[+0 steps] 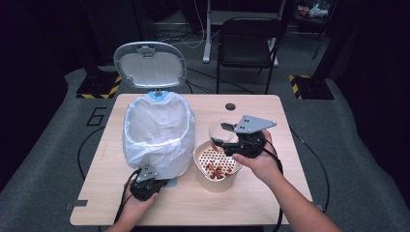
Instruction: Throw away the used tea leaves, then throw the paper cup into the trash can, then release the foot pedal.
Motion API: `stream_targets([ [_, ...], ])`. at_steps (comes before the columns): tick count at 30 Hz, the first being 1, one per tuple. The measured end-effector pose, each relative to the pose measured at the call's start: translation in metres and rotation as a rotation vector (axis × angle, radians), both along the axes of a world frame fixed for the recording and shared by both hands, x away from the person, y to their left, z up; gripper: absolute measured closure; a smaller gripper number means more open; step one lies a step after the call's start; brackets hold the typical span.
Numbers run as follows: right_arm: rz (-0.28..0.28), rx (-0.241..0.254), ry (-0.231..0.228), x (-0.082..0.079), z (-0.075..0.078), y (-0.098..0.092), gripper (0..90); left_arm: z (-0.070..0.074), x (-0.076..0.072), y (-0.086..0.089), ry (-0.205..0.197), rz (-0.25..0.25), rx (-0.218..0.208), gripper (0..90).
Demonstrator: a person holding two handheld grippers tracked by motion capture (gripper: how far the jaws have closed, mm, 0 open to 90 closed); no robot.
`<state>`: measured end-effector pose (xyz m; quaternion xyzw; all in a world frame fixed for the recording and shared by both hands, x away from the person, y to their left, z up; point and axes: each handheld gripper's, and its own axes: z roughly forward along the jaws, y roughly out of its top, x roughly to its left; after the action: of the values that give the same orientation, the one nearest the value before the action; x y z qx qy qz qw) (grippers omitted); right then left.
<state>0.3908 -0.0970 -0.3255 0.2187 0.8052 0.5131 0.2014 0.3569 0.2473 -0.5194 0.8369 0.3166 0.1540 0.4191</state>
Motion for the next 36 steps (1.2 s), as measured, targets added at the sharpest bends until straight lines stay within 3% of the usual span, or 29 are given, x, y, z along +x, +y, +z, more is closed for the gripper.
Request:
stream_targets([
  [9,0.011,0.102,0.000,0.006,0.019,0.012,42.3,0.000,0.000,0.000,0.000,-0.002,0.000,90.0],
  [21,0.004,0.172,0.002,0.017,0.043,0.027,42.0,0.000,0.000,0.000,0.000,-0.001,0.000,90.0],
  [22,0.005,0.179,-0.003,0.018,0.045,0.028,41.9,0.000,0.001,0.001,-0.006,-0.001,0.015,90.0],
  [31,0.037,0.189,-0.048,0.022,0.068,0.050,41.7,0.000,0.001,0.001,-0.005,-0.001,0.015,90.0],
  [36,0.060,0.193,-0.051,0.025,0.073,0.066,41.5,0.000,0.001,0.001,-0.005,-0.001,0.016,90.0],
])
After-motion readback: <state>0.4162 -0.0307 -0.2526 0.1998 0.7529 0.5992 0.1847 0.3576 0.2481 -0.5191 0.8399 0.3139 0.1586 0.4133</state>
